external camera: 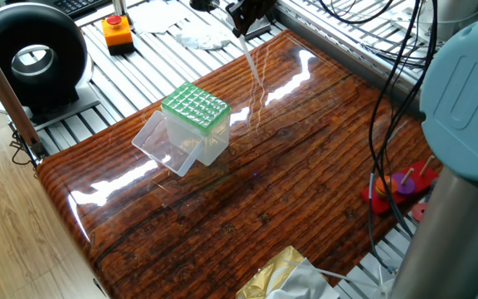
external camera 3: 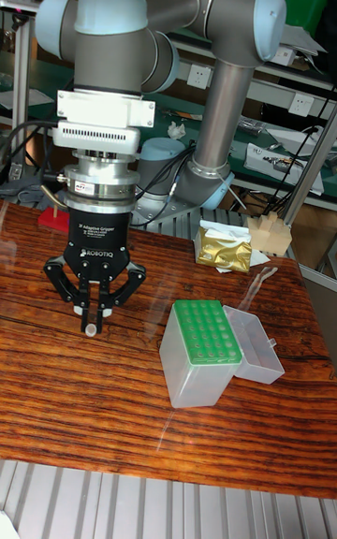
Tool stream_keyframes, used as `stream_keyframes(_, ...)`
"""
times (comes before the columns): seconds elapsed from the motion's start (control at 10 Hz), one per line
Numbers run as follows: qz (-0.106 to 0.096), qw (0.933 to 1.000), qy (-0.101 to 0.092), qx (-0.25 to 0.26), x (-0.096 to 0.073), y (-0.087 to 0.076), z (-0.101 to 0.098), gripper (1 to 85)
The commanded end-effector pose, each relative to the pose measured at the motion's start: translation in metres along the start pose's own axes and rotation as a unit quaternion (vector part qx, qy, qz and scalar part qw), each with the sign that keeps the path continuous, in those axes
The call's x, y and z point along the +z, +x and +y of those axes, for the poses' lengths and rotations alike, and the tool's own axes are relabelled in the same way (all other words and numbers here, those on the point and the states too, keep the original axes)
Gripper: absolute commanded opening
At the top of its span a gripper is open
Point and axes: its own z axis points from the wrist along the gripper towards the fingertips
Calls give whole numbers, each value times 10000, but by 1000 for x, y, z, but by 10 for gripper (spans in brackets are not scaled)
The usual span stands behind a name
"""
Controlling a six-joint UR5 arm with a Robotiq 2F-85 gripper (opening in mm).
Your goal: Insert a large pipette tip into the holder for large pipette tips
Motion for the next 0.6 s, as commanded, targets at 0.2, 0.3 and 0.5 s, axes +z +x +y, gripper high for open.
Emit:
stream_keyframes(0.2,-20,10000,50,-12,-2,-1,-4,10)
stream_keyframes(0.3,-17,9997,94,-212,-2,-1,-6,10)
stream_keyframes(0.5,82,9911,284,-1295,-2,2,-16,10)
